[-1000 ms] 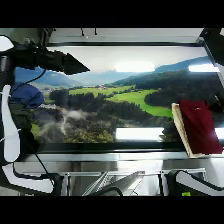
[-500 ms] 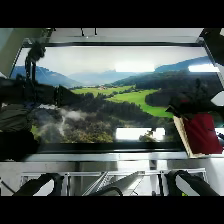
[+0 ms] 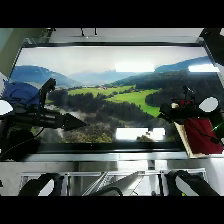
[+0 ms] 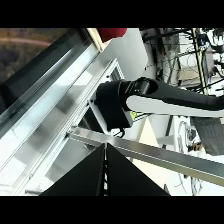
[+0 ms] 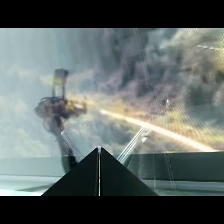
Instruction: Fold the shirts.
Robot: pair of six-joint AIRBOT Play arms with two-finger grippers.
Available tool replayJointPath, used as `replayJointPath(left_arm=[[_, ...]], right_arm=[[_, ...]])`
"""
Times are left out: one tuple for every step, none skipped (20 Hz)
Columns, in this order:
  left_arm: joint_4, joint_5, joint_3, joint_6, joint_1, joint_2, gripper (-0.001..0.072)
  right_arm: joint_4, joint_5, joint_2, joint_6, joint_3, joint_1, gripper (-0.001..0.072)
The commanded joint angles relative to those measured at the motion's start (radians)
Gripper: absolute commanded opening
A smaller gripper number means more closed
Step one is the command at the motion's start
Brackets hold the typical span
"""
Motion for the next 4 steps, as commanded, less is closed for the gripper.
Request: replayJointPath(left_arm=[[0.003,-0.008,-0.020,0.001,0.000,-0.025,0.0014],[0.003,-0.008,-0.020,0.001,0.000,-0.036,0.0014],[0.003,-0.011,-0.020,0.001,0.000,-0.047,0.0014],[0.003,-0.017,-0.020,0.001,0.000,-0.058,0.0014]], right_arm=[[0.002,-0.001,0.001,0.000,-0.003,0.003,0.0020],[0.002,-0.001,0.001,0.000,-0.003,0.003,0.0020],[0.002,-0.001,0.001,0.000,-0.003,0.003,0.0020],[0.002,-0.001,0.001,0.000,-0.003,0.003,0.0020]])
